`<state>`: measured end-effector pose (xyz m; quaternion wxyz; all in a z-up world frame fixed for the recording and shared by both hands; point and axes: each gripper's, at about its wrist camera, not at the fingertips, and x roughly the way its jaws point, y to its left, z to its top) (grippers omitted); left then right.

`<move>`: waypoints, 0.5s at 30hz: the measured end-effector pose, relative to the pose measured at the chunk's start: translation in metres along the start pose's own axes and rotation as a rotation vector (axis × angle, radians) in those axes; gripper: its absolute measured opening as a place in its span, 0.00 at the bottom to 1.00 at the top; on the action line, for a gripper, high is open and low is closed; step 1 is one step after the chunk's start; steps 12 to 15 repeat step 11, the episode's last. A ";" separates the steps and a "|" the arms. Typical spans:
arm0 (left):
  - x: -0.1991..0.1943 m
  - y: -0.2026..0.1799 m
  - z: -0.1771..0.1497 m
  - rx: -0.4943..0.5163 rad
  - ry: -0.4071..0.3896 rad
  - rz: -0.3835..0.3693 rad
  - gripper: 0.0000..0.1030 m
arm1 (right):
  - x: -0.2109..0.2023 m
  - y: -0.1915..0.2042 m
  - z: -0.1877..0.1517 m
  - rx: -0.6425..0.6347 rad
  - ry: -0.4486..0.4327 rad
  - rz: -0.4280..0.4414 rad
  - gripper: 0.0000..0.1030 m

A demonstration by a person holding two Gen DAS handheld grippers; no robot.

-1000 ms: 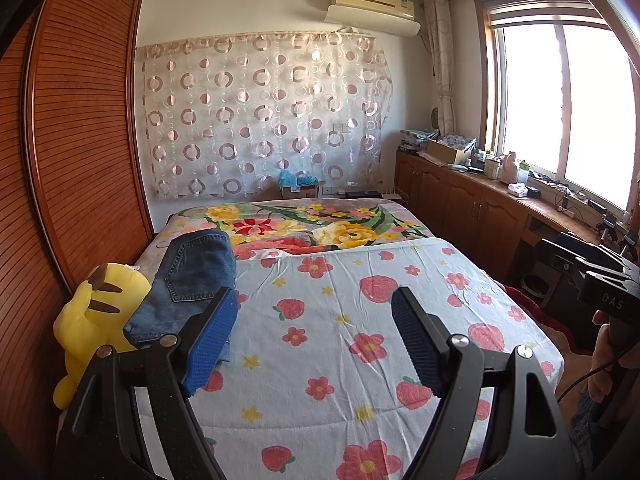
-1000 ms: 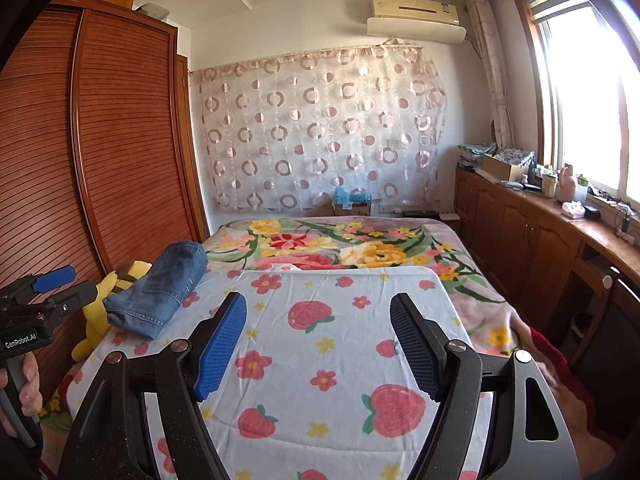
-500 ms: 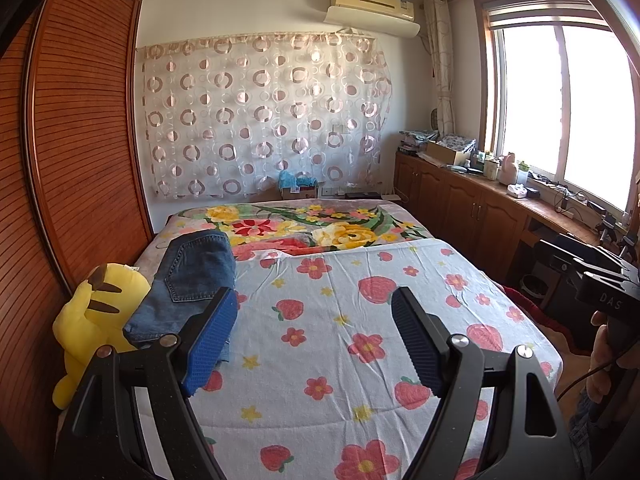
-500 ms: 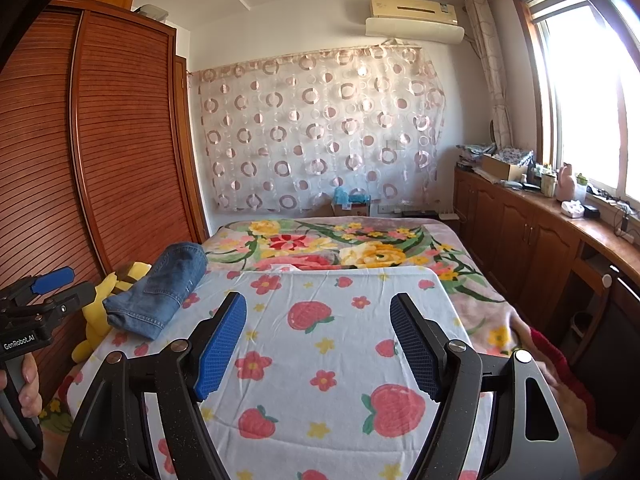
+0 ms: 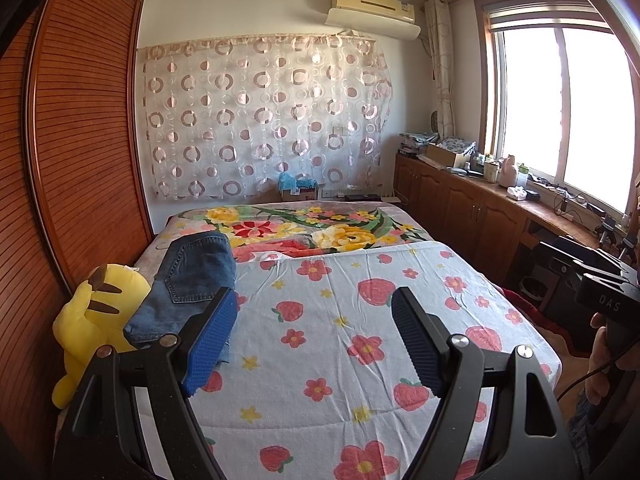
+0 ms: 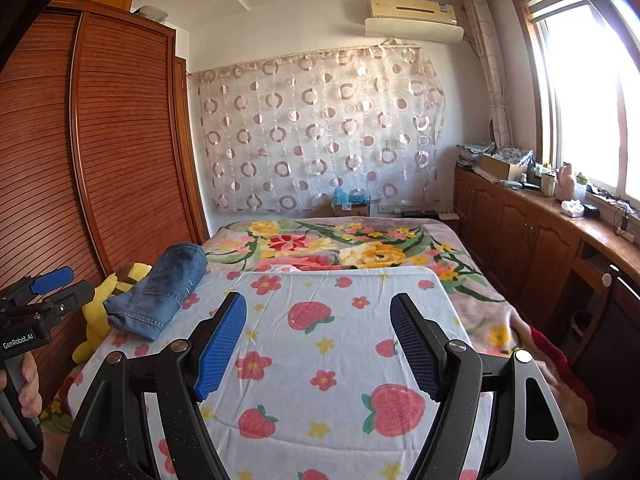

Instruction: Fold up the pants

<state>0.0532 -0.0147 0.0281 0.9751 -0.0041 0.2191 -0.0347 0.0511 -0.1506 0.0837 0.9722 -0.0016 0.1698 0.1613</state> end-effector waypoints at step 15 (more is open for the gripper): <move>0.000 0.001 -0.001 0.000 -0.001 -0.001 0.78 | -0.002 0.005 0.000 0.001 -0.005 -0.006 0.74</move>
